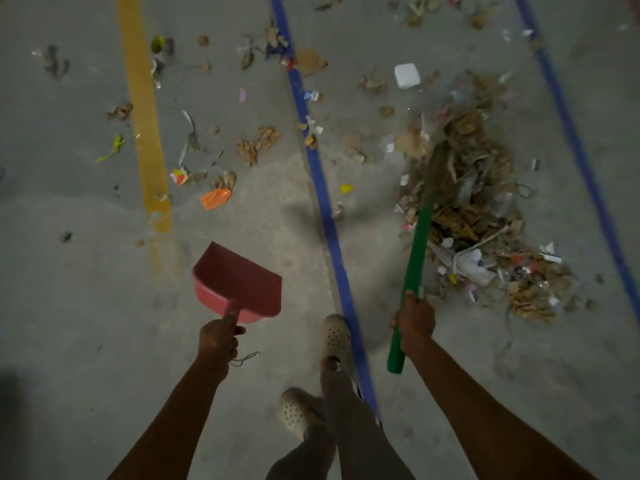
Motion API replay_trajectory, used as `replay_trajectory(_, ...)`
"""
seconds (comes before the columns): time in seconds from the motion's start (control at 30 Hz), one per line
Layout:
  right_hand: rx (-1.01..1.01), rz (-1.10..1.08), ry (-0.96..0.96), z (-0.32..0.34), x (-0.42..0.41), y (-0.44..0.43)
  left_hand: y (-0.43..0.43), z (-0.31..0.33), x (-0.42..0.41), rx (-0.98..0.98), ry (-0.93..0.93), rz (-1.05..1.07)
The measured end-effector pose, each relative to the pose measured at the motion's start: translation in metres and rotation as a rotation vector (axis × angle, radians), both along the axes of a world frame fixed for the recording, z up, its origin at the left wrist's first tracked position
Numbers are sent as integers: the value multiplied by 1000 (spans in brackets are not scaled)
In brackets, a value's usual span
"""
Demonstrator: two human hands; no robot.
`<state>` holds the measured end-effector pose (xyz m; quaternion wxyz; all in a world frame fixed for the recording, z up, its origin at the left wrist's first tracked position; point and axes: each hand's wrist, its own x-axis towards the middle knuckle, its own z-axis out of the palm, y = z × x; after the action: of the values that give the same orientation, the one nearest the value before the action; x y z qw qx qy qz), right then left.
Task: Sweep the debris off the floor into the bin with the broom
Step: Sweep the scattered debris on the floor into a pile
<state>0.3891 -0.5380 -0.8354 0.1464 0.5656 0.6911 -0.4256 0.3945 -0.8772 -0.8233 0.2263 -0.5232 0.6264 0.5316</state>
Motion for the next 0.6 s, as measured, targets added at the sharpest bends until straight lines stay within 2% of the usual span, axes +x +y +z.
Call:
replay_trajectory(0.33, -54, 320, -42, 22, 41, -58, -2, 9, -25, 13, 0, -105)
replay_trajectory(0.5, -144, 417, -173, 21, 40, -91, -16, 8, -30, 21, -8, -171)
replay_trajectory(0.6, -236, 390, -260, 9, 31, -97, -29, 6, -33, 29, -14, -211)
